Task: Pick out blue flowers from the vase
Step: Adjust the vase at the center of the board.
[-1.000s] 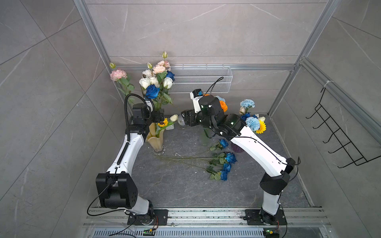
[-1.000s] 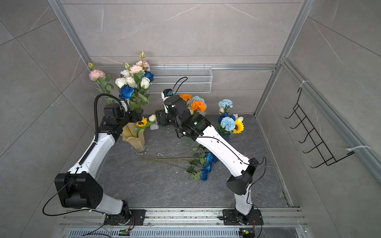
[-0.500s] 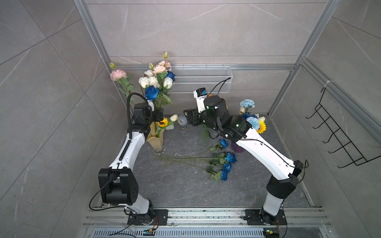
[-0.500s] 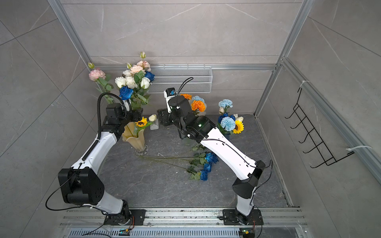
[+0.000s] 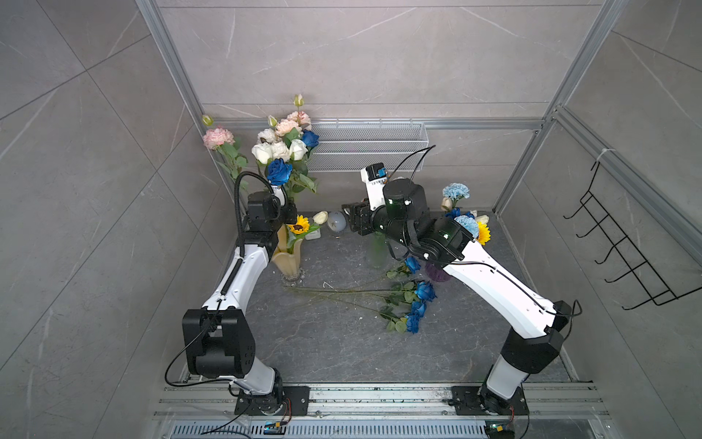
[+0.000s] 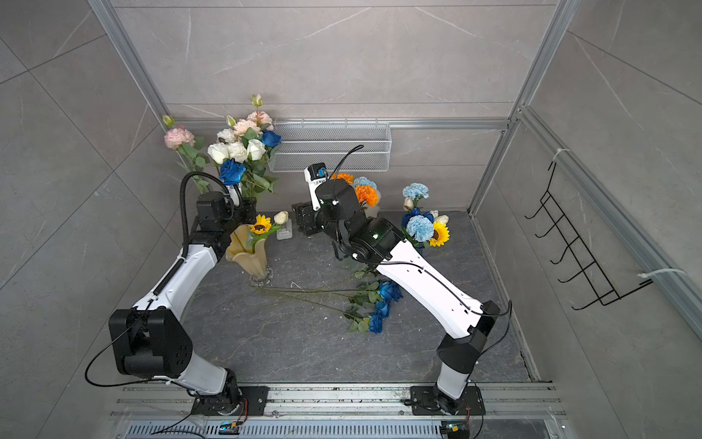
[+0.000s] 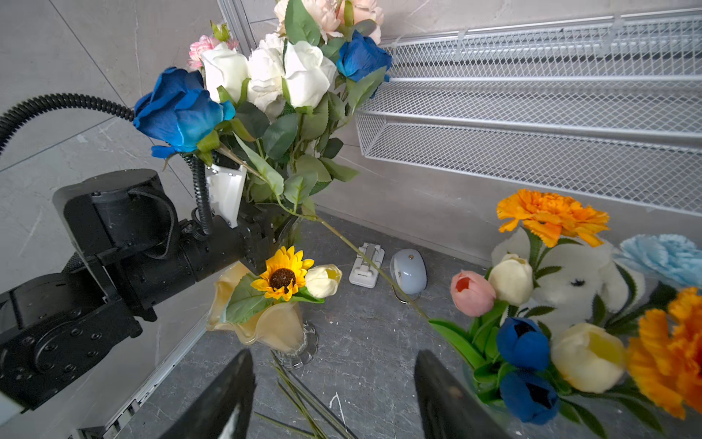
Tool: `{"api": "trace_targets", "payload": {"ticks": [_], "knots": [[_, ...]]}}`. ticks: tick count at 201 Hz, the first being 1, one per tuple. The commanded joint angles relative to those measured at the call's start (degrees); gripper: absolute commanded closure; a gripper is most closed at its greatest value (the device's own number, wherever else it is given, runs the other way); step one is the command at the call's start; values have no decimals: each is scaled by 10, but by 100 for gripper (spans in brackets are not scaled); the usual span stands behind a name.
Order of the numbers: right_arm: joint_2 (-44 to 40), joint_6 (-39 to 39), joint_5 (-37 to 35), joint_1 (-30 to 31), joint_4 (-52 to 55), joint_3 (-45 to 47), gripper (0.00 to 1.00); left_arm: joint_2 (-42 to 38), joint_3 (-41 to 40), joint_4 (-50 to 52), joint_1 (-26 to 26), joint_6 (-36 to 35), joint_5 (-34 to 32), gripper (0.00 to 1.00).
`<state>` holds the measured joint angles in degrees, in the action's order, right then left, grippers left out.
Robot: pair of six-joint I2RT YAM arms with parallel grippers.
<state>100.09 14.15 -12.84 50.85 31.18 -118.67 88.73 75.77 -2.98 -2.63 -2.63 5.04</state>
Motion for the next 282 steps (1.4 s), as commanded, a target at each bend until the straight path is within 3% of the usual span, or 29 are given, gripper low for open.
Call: {"api": "trace_targets", "payload": {"ticks": [1, 62, 127, 162, 234, 282], "knots": [[-23, -13, -3, 6, -22, 20, 33, -21, -10, -32, 1, -1, -4, 91], [-41, -27, -1, 11, -24, 39, 34, -36, -35, -70, 1, 17, -2, 100], [-28, -57, 20, 33, -21, 42, 39, -153, -119, -79, 2, 13, -16, 100], [-28, -56, 64, 41, -37, 62, 50, -211, -155, -70, 2, 6, -38, 100], [9, -45, 110, 71, -78, 100, 53, -303, -238, -87, 2, 31, -88, 100], [80, -67, 101, 98, -88, 51, 52, -345, -279, -97, 2, 44, -148, 100]]}}
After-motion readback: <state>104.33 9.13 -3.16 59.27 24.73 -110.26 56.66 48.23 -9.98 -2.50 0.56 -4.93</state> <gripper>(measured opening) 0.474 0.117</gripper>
